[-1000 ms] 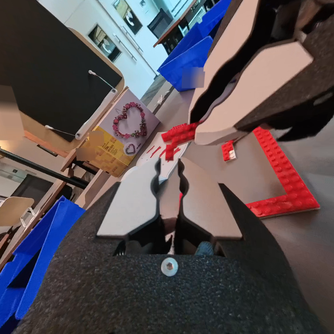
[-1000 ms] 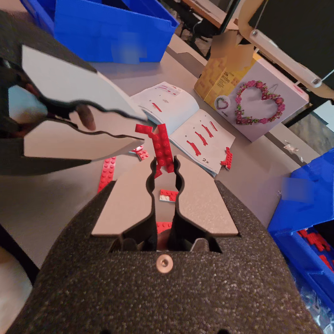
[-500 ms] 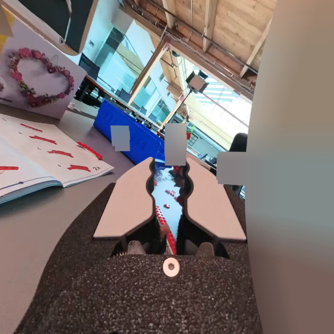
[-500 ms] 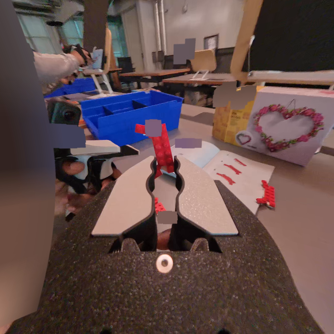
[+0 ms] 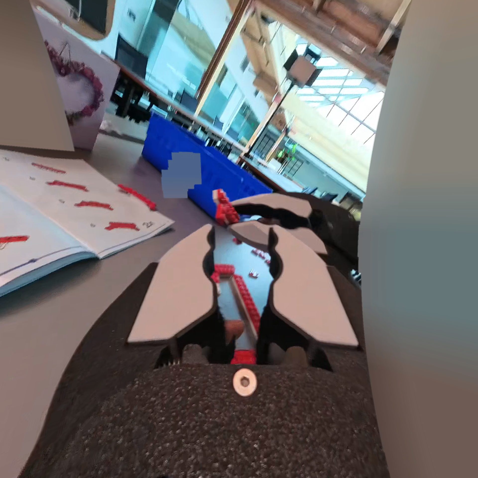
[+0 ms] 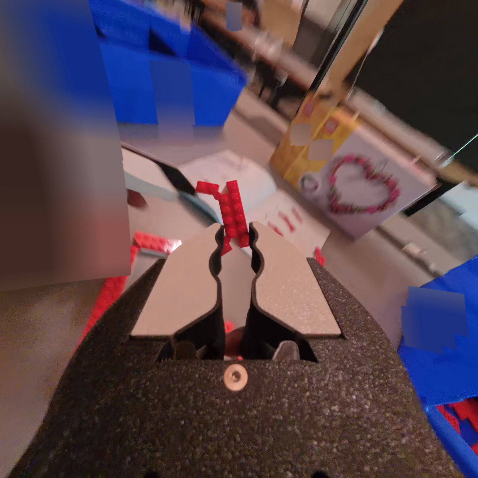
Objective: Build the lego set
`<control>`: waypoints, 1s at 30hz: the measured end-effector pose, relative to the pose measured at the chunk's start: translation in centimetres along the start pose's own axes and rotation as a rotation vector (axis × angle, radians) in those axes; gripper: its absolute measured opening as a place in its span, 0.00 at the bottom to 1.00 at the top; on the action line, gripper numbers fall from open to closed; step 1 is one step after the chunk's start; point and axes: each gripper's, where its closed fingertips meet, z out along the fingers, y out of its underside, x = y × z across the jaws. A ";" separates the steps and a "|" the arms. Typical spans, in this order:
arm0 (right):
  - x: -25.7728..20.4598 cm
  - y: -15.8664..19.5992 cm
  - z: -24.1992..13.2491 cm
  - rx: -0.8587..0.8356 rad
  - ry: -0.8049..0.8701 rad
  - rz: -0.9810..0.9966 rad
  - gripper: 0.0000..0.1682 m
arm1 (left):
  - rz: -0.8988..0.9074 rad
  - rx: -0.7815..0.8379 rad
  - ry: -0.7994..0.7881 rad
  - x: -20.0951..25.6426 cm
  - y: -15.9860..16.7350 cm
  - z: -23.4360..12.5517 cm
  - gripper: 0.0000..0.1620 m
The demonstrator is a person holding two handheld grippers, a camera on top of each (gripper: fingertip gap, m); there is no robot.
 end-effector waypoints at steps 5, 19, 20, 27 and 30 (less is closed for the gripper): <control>1.5 8.3 2.6 -0.468 -0.257 0.084 0.11 | 0.079 0.008 -0.100 -1.9 -0.7 -1.9 0.27; 11.1 11.1 7.0 -0.500 0.082 0.432 0.33 | 0.336 0.121 -0.038 0.1 -1.9 -3.1 0.22; 11.5 11.6 7.5 -0.512 0.097 0.442 0.31 | 0.337 0.126 -0.037 0.1 -1.9 -3.2 0.22; 11.9 13.0 9.5 -0.561 0.043 0.593 0.20 | 0.338 0.145 -0.043 0.1 -2.2 -3.7 0.21; 11.8 13.0 9.9 -0.568 0.008 0.577 0.10 | 0.362 0.132 -0.046 0.2 -1.9 -3.7 0.21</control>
